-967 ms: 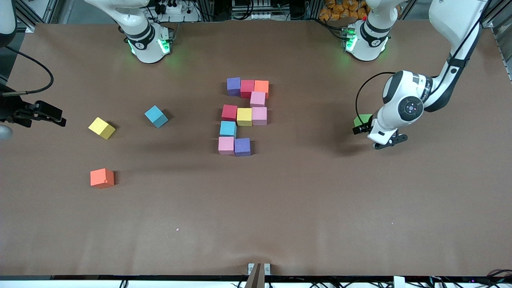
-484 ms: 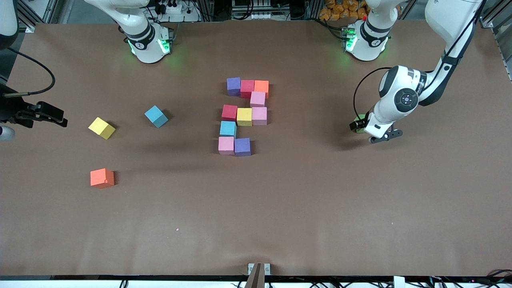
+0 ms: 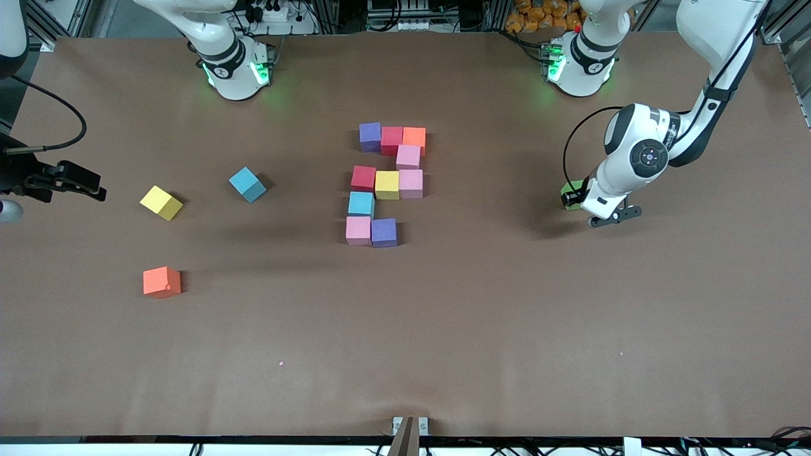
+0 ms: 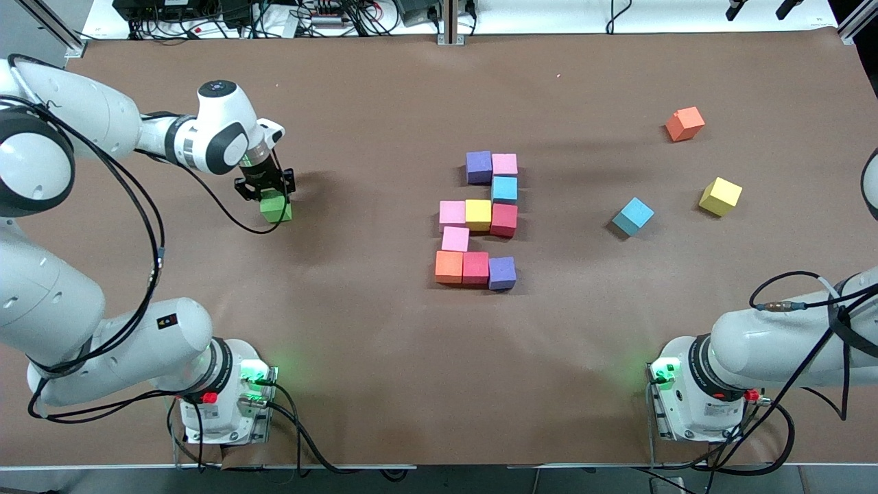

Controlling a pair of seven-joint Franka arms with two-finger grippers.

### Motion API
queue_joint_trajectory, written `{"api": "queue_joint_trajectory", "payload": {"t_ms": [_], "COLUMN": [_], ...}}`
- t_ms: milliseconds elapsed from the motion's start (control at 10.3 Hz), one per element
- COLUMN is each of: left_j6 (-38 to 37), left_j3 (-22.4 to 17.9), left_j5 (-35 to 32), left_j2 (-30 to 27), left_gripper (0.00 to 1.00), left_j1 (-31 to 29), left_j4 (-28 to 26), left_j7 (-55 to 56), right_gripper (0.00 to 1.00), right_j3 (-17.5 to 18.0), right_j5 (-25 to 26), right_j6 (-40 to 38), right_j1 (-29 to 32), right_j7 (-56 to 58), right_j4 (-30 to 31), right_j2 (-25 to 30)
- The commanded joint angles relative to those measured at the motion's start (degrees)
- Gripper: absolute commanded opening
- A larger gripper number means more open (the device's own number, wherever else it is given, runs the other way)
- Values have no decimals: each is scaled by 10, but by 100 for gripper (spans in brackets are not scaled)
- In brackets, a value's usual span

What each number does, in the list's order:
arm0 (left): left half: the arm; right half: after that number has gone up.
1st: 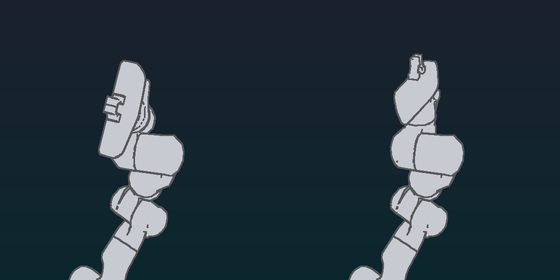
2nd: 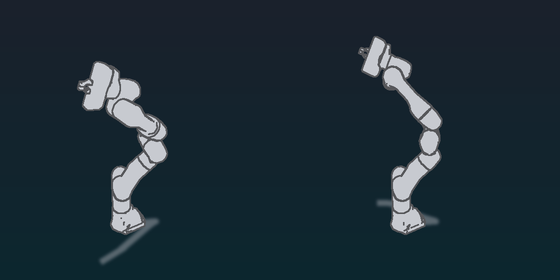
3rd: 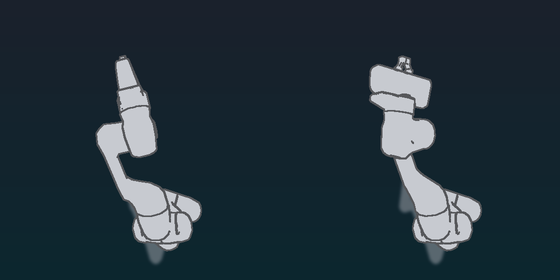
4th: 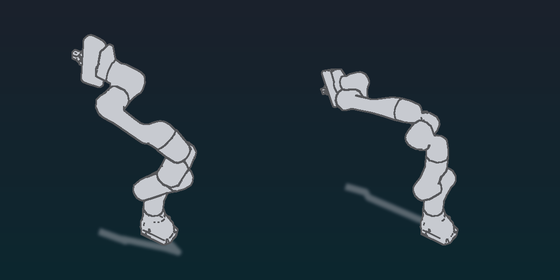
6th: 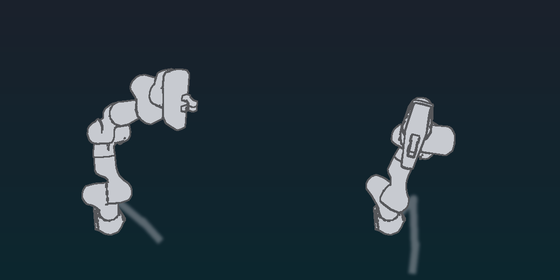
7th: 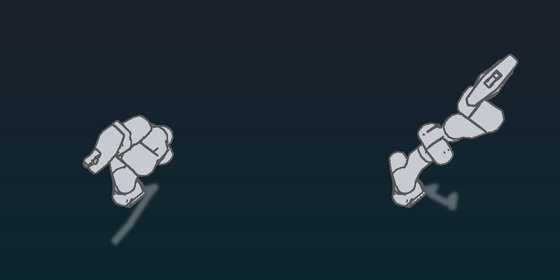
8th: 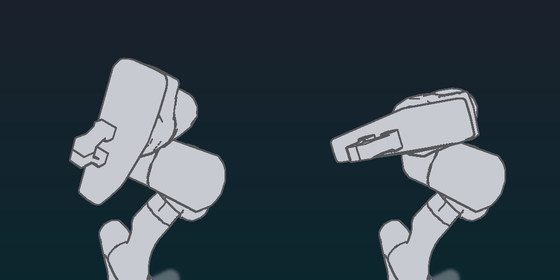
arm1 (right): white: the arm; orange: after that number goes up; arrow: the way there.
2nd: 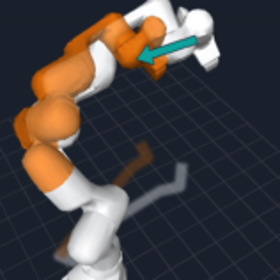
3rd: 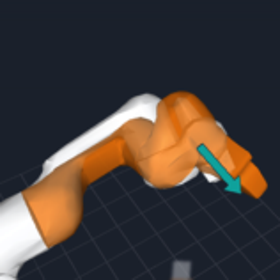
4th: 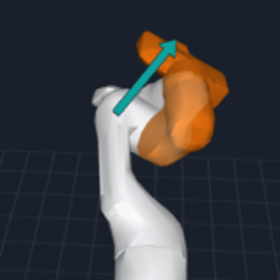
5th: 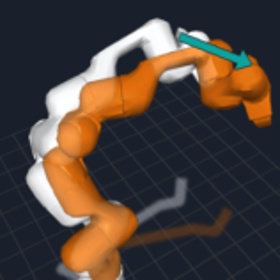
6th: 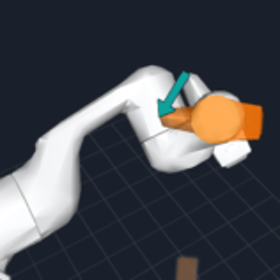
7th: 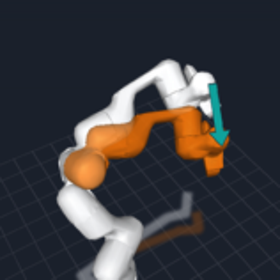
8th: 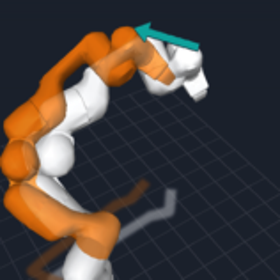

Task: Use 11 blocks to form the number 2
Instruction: 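Lower the left gripper onto the green cube and close it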

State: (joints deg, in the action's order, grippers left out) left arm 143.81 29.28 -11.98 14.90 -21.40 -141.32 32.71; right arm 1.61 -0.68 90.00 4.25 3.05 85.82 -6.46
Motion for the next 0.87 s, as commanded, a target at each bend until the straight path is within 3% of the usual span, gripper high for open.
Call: {"api": "queue_joint_trajectory", "payload": {"t_ms": [0,387,774], "left_j6": [0,-17,-188], "left_j3": [9,38,38], "left_j5": [13,13,15], "left_j2": [-16,42,174], "left_gripper": [35,35,35], "left_j1": [-7,8,78], "left_j4": [6,102,334], "left_j7": [34,199,370], "right_gripper": [100,100,100], "right_j3": [5,5,5], "right_j5": [0,1,0], "right_j6": [-1,-1,0], "right_j1": [8,8,7], "right_j7": [9,9,9], "right_j4": [4,4,4], "right_j2": [4,4,3]}}
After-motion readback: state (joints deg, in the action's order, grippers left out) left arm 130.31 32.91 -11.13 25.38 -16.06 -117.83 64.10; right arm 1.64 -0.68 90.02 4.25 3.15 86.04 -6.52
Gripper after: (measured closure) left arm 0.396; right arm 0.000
